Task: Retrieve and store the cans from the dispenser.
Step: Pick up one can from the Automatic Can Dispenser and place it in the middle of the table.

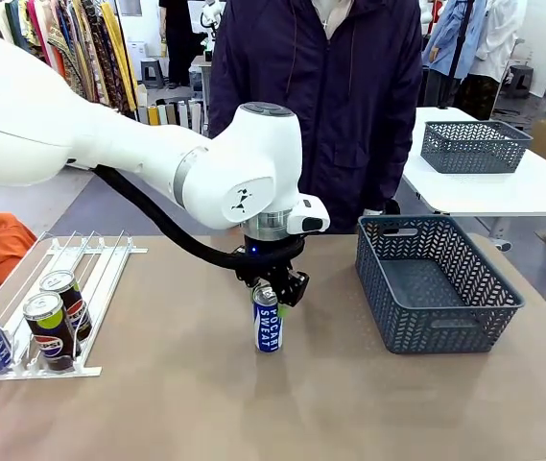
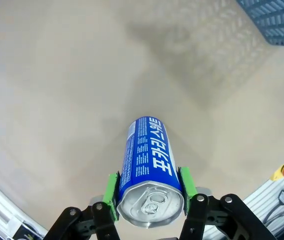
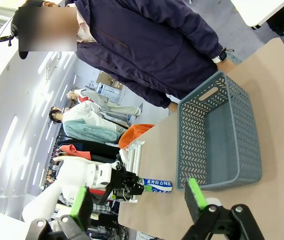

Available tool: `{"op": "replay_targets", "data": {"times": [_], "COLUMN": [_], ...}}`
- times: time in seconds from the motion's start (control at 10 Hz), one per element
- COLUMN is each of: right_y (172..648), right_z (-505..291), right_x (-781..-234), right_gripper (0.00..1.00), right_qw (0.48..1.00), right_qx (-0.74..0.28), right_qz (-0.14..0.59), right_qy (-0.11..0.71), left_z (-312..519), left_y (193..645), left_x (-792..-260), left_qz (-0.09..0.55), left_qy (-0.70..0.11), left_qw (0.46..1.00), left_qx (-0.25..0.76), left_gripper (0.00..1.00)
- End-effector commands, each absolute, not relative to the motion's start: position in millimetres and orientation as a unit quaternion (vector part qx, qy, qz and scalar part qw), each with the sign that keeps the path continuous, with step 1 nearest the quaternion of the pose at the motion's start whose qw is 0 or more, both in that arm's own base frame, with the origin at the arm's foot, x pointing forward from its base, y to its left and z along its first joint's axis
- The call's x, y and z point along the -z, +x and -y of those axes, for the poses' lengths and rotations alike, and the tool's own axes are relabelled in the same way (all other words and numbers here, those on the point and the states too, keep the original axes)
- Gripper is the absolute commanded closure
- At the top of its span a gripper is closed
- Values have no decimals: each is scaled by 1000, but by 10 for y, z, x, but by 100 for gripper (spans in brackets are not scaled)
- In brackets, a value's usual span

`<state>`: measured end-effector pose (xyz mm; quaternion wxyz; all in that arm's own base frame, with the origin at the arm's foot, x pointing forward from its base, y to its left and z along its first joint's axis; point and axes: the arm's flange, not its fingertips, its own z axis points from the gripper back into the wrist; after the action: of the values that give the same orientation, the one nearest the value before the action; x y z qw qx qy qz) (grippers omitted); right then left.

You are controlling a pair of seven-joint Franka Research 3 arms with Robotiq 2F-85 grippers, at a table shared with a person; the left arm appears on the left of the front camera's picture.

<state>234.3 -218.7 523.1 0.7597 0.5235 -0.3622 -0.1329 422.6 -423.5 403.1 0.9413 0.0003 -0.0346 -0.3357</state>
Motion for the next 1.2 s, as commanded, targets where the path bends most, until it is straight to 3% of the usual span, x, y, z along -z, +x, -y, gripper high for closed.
{"op": "replay_targets", "data": {"times": [0.0, 0.2, 0.3, 0.4, 0.7, 1.1], "right_y": [2372, 2372, 2372, 2372, 2372, 2372], "right_z": [2189, 2189, 2189, 2189, 2189, 2189], "right_x": [-5251, -5251, -5251, -5251, -5251, -5251], "right_gripper": [0, 0, 0, 0, 0, 0], "right_qw": [752, 752, 752, 752, 752, 752], "right_qx": [124, 124, 124, 124, 124, 124], "right_qz": [377, 377, 377, 377, 377, 377], "right_qy": [526, 526, 526, 526, 526, 526], "left_z": [4219, 4233, 4234, 4222, 4136, 3270], "left_y": [4229, 4237, 4236, 4240, 4154, 3774], "left_x": [-4081, -4083, -4081, -4102, -4283, -5261], "left_qz": [39, 36, 36, 43, 84, 148], "left_qy": [16, 19, 18, 18, 7, -54], "left_qw": [940, 938, 938, 938, 936, 925], "left_qx": [339, 343, 345, 345, 341, 345], "left_gripper": [100, 98, 41, 0, 0, 0]}}
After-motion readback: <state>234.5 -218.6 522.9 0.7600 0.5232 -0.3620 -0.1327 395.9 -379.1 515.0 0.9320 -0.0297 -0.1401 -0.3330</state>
